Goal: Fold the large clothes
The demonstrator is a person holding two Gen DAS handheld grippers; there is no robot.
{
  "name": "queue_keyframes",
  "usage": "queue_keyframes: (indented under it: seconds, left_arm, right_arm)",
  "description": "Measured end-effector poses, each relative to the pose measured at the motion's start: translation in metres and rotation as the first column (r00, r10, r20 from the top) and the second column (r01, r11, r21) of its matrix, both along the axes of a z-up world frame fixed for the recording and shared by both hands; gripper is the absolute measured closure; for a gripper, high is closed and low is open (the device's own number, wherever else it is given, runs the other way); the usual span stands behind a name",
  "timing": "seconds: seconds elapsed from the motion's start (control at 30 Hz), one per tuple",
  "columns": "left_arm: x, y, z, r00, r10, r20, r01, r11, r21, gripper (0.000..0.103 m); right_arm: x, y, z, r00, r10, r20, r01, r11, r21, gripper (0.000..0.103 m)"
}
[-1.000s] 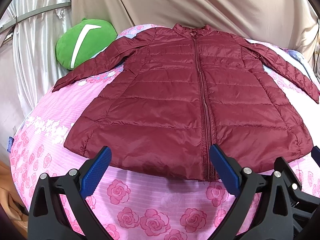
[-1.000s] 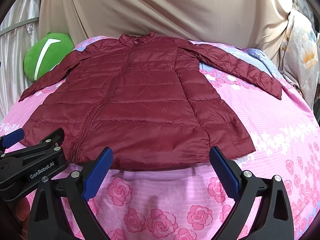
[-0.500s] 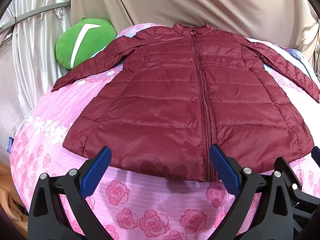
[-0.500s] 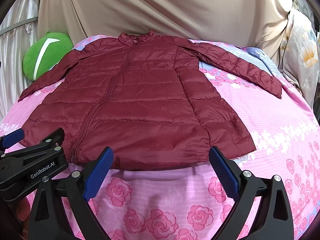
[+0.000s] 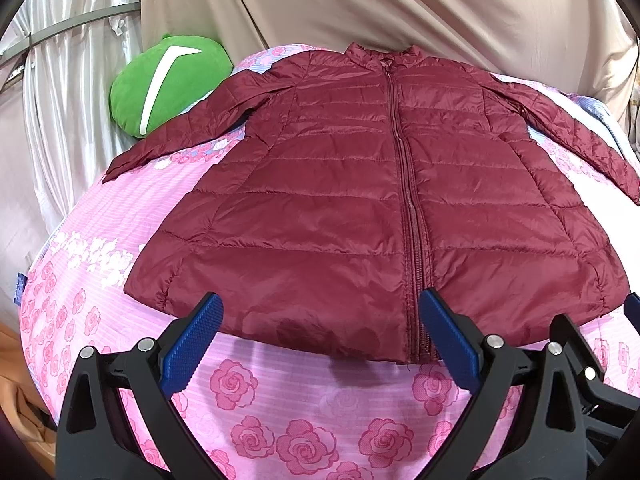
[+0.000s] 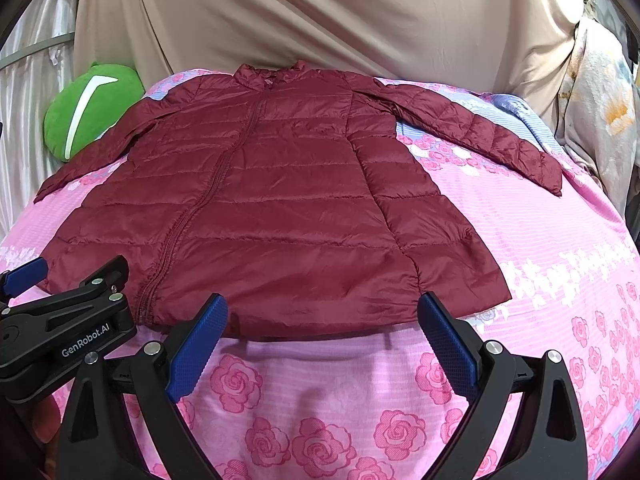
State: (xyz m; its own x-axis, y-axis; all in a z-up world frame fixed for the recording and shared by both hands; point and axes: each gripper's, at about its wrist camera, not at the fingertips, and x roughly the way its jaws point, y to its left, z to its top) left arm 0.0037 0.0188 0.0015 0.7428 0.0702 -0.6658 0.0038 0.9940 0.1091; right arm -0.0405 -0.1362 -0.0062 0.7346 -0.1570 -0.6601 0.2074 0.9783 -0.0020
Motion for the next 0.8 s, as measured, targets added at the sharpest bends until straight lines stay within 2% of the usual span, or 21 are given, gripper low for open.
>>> queue_keyframes:
  seconds: [0.3, 0.43, 0.5, 0.67, 0.8]
  left_arm:
    - [0.003, -0.003, -0.001, 1.0, -0.013, -0.012, 0.013, 1.0, 0.002, 0.007]
    - [0.012, 0.002, 0.009, 0.999, -0.053, -0.011, 0.053, 0.998, -0.041, 0.006]
    - [0.022, 0.01, 0.02, 0.999, -0.043, 0.015, 0.044, 0.998, -0.038, 0.006]
    - [0.059, 0.031, 0.036, 0.999, -0.023, 0.03, 0.025, 0.997, -0.074, 0.005]
    - [0.091, 0.041, 0.036, 1.0, -0.029, -0.001, 0.028, 0.994, -0.107, 0.005]
  right_arm:
    - [0.002, -0.002, -0.002, 1.0, 0.002, -0.007, -0.002, 1.0, 0.004, 0.007]
    - [0.01, -0.022, 0.003, 1.0, 0.012, -0.005, -0.012, 0.999, 0.052, 0.009]
    - [0.015, -0.048, 0.009, 1.0, -0.009, -0.002, 0.01, 0.997, 0.081, 0.009]
    - [0.039, -0.163, 0.025, 0.988, -0.155, -0.005, 0.153, 0.976, 0.156, 0.009]
    - [0.065, -0.258, 0.026, 0.947, -0.32, -0.005, 0.317, 0.936, 0.155, 0.009]
